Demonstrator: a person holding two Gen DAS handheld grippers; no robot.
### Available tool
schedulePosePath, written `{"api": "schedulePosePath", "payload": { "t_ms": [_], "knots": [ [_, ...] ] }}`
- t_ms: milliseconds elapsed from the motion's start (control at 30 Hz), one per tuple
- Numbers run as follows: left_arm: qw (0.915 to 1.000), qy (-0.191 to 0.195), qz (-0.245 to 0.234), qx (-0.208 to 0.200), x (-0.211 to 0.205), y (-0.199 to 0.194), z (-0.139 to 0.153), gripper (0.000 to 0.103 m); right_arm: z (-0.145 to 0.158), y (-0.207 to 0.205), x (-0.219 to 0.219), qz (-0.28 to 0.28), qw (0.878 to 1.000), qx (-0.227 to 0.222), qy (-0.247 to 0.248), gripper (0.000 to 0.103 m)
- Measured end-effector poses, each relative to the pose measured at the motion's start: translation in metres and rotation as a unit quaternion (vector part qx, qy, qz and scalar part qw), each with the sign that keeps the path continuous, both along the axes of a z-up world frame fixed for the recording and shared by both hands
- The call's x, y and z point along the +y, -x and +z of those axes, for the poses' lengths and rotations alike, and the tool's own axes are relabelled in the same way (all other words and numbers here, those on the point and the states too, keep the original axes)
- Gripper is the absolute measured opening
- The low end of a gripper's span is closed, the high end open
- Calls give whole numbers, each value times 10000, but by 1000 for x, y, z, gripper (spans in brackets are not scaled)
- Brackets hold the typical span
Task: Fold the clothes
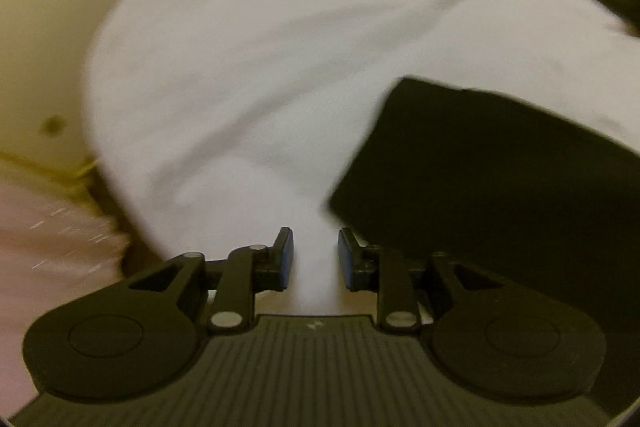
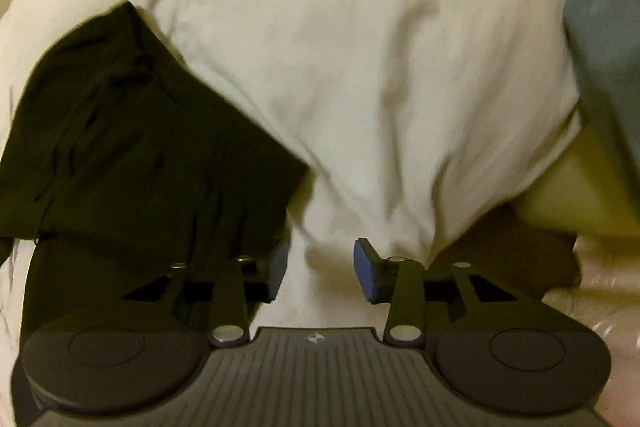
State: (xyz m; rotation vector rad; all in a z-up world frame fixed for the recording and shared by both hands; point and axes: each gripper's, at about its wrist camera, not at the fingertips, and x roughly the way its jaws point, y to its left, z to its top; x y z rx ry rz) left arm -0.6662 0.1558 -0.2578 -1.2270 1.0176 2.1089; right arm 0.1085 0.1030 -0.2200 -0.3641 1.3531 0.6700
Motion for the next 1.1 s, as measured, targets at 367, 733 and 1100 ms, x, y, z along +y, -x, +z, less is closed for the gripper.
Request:
{"api": "schedulePosePath", "payload": {
  "t_ms": [367, 733, 1100],
  "knots": [
    [9899, -743, -976, -709, 52, -88, 59, 22, 39, 32, 82, 1513, 9853, 49, -797, 58],
    [9651, -922, -1444, -1980, 193, -66, 15, 27, 18, 204, 216, 3652, 9279, -245, -714, 56],
    [9467, -1211, -641, -2915, 318, 3, -34, 37, -6, 339, 349, 4821, 8718, -504, -702, 55]
  ]
}}
